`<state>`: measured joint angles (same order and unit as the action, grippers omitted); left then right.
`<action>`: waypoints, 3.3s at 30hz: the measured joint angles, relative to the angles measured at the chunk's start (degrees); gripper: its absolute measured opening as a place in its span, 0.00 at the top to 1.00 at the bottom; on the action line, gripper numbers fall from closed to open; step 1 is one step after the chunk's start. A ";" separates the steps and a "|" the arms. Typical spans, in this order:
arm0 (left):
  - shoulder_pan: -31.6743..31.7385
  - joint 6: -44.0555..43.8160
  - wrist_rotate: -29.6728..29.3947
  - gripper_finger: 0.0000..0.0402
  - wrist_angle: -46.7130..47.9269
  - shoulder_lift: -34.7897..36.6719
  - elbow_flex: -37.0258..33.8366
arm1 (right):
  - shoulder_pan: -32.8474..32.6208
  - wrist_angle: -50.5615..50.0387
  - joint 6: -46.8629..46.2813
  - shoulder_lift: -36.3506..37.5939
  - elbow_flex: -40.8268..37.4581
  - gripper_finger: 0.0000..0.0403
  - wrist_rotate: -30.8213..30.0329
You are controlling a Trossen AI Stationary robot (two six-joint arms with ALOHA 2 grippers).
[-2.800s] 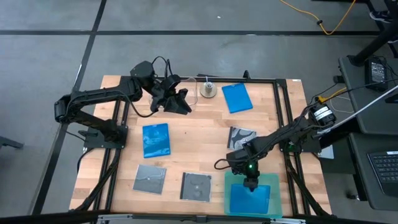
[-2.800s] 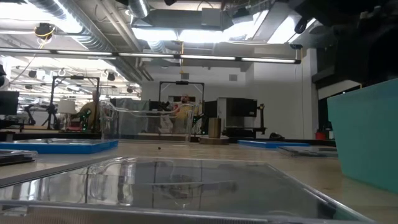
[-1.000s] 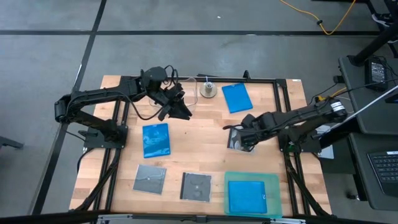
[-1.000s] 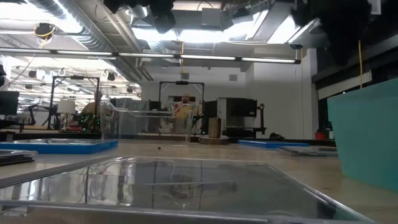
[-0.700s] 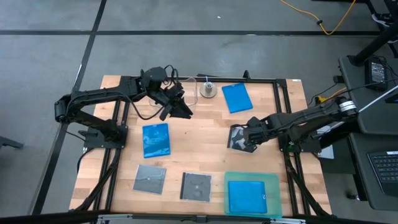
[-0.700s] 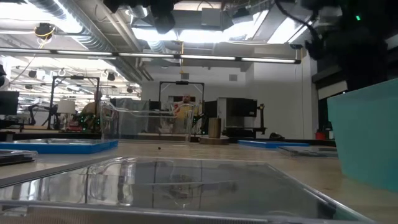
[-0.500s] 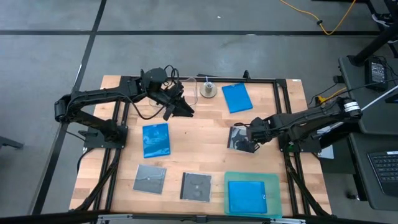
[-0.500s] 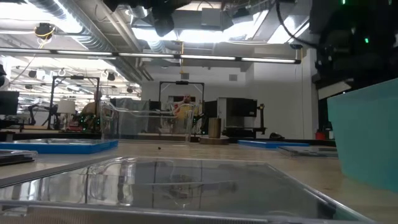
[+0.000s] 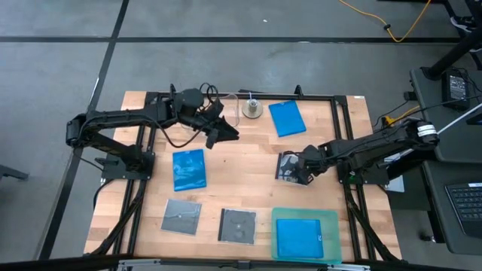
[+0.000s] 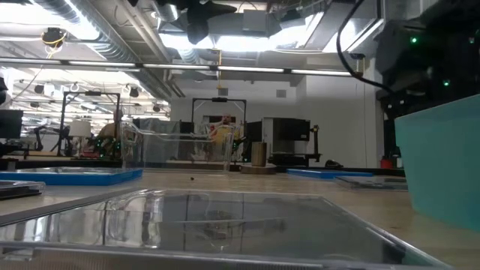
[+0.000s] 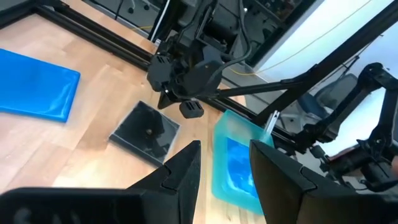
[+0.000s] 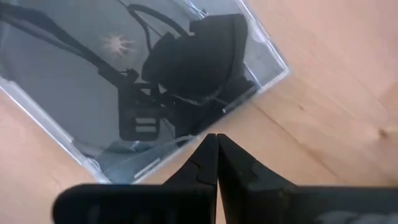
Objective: Pick & place jewel cases by type
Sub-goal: Put the top black cd case into the transparent bin
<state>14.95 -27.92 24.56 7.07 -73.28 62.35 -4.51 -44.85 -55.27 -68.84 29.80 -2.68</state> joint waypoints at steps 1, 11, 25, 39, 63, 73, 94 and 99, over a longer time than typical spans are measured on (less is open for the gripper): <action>-0.17 0.02 -0.10 0.68 0.00 0.00 0.02 | 0.34 1.04 0.38 0.00 -0.42 0.99 0.00; -3.07 -1.48 -2.79 0.68 0.04 -0.01 0.02 | 4.58 15.43 6.18 -5.40 -2.01 0.99 1.39; -3.88 -5.76 -13.67 0.68 11.92 0.00 0.09 | 9.90 20.67 15.29 -11.91 1.84 0.99 3.81; -4.31 -12.75 -20.43 0.68 18.41 0.00 -9.05 | 10.51 35.43 18.11 -17.54 2.14 0.99 3.42; -9.43 -25.38 -16.94 0.56 -14.83 -5.84 -29.18 | 12.28 41.19 20.09 -19.30 2.06 0.99 8.57; -10.29 -27.60 -16.07 0.44 -16.37 -12.33 -29.20 | 12.24 41.67 23.38 -26.07 7.76 0.99 10.78; -10.35 -27.76 -27.72 0.43 -10.79 -12.50 -29.20 | 12.21 40.60 30.06 -37.73 21.49 0.99 15.05; -10.35 -27.58 -27.51 0.43 -10.21 -13.65 -29.20 | 12.19 40.56 30.06 -37.73 21.47 0.99 15.04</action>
<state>4.60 -55.50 -2.95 -3.14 -86.92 33.15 7.68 -4.29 -25.21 -106.56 51.27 12.36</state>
